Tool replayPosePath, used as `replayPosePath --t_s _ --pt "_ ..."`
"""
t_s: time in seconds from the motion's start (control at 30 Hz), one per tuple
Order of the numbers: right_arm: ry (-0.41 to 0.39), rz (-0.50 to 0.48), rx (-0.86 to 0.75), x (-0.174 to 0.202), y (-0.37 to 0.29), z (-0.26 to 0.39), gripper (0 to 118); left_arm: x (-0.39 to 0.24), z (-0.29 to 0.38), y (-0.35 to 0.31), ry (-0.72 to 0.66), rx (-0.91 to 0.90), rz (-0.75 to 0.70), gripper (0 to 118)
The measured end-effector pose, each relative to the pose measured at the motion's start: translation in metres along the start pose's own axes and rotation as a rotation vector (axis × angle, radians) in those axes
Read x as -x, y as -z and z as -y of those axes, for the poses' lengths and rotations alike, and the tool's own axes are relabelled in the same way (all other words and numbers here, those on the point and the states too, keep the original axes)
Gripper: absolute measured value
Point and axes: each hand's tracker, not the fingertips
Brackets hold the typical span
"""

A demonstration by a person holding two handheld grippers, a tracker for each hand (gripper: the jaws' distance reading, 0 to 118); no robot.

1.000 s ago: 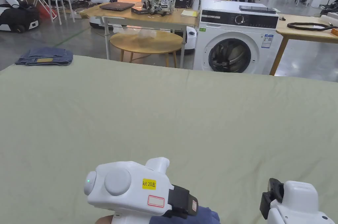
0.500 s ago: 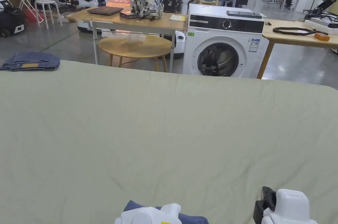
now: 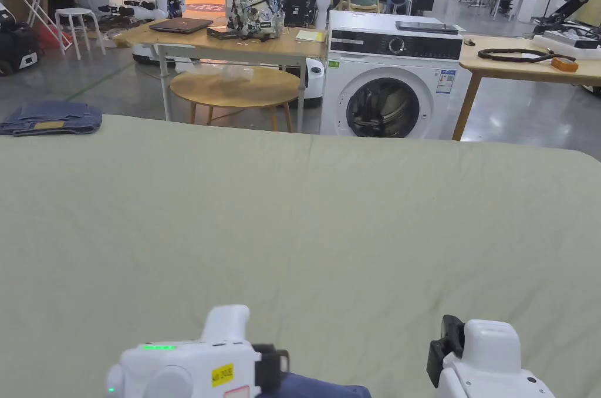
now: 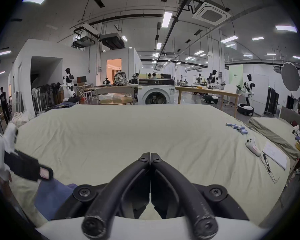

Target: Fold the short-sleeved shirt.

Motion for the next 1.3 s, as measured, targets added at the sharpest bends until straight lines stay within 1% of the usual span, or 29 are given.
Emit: replayPosePath --t_s 0.17,0.23,0.4,0.57,0.6,0.7,0.73,0.87,0.97,1.07,1.1,1.13,1.2,1.27,1.3 --pt "-0.006 -0.019 -0.038 0.015 0.003 -0.006 0 0.021 -0.01 -0.039 0.103 -0.224 -0.208 0" --pt "-0.003 -0.021 -0.054 0.02 0.005 -0.008 0 0.024 -0.011 -0.051 0.156 -0.319 -0.315 0" --pt "0.005 -0.031 -0.107 0.03 0.003 -0.015 0 0.024 -0.007 -0.068 0.235 -0.555 -0.477 0" --pt "0.017 -0.025 -0.16 0.034 -0.003 -0.025 0 0.024 -0.002 -0.073 0.265 -0.607 -0.516 0" --pt "0.017 -0.025 -0.164 0.034 -0.004 -0.027 0 0.022 0.0 -0.073 0.279 -0.623 -0.547 0" --pt "0.008 -0.033 -0.163 0.034 -0.013 -0.028 0 0.021 0.003 -0.077 0.274 -0.631 -0.548 0" --pt "0.004 -0.038 -0.145 0.035 -0.017 -0.026 0 0.021 0.003 -0.079 0.268 -0.628 -0.536 0" --pt "-0.016 -0.117 -0.032 0.043 -0.035 -0.003 0 0.023 0.006 -0.083 0.255 -0.624 -0.535 0" --pt "-0.06 -0.179 0.073 0.057 -0.041 0.025 0 0.026 0.011 -0.085 0.235 -0.632 -0.531 0" --pt "-0.095 -0.254 0.222 0.072 -0.032 0.055 0 0.031 0.015 -0.085 0.217 -0.614 -0.522 0" --pt "-0.115 -0.261 0.286 0.078 -0.024 0.065 0 0.032 0.017 -0.085 0.217 -0.605 -0.524 0" --pt "-0.114 -0.258 0.328 0.082 -0.015 0.075 0 0.034 0.018 -0.085 0.215 -0.6 -0.525 0" --pt "-0.127 -0.218 0.406 0.087 0.003 0.09 0 0.037 0.021 -0.088 0.204 -0.585 -0.516 0" --pt "-0.105 -0.208 0.469 0.085 0.018 0.101 0 0.041 0.024 -0.09 0.193 -0.562 -0.512 0" --pt "-0.09 -0.21 0.452 0.083 0.021 0.102 0 0.044 0.025 -0.091 0.188 -0.549 -0.504 0"
